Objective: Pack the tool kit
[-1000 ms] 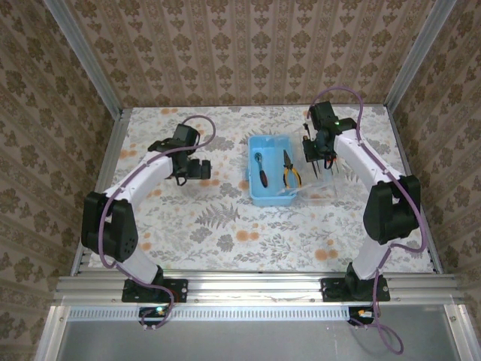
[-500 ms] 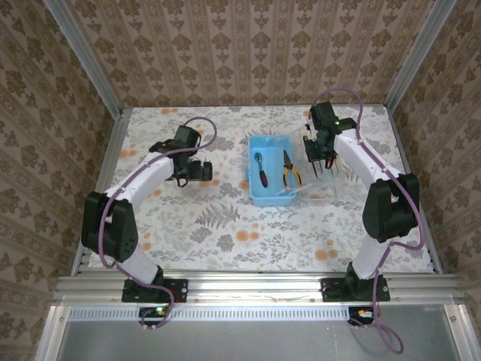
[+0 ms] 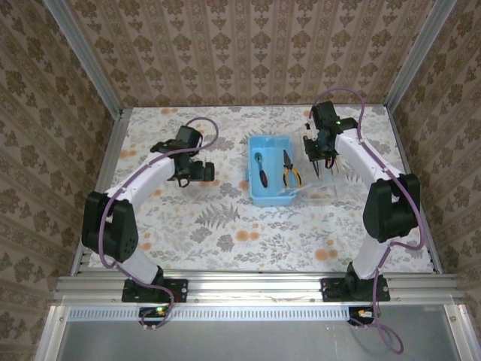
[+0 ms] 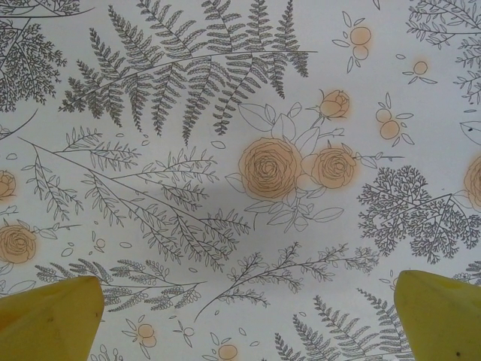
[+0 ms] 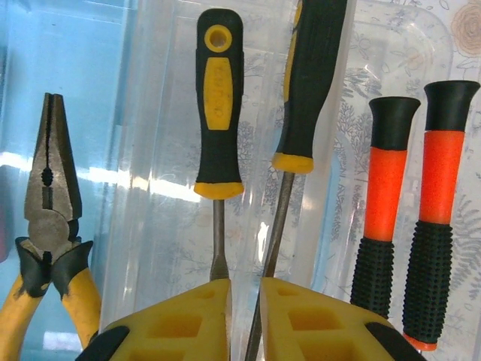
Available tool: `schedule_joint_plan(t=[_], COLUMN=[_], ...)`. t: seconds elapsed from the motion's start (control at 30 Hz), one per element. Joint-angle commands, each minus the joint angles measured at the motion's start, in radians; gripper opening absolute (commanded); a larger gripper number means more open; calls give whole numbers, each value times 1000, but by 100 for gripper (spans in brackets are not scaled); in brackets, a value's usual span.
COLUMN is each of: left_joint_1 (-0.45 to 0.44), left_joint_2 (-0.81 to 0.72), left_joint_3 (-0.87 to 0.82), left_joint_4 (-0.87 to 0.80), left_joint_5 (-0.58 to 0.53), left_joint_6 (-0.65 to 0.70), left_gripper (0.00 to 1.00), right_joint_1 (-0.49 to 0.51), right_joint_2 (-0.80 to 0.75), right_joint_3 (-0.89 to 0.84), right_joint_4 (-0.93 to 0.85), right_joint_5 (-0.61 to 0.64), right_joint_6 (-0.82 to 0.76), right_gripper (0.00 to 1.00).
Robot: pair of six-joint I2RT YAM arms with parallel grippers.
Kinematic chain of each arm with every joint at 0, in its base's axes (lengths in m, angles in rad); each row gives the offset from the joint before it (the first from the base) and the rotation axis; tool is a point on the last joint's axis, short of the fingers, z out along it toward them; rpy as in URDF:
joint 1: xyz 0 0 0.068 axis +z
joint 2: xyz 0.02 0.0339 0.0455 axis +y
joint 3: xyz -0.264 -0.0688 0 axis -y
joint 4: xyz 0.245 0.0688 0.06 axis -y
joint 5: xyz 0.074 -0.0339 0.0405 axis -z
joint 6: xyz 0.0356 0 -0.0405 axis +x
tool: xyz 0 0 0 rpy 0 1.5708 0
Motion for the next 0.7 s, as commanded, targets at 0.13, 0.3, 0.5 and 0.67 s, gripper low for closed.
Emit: schedule_joint_plan(t=[0.13, 0.3, 0.5, 0.67], left_joint_1=[-5, -5, -5, -9], left_joint_2=[27, 35, 63, 79], left_joint_3=[39, 52, 76, 91], left_joint_4=[1, 4, 5, 12], left_joint_5=[15, 18, 33, 46], left_joint_6=[14, 24, 29, 33], left_gripper=[100, 100, 100, 100], right_joint_1=[-42, -105, -217, -326], right_joint_2=[-138, -243, -305, -326], right_joint_3=[-18, -83, -195, -288], right_joint_4=[8, 22, 72, 147], right_joint_5=[-90, -126, -82, -51], right_joint_6=[14, 30, 96, 192], right_gripper=[36, 100, 100, 100])
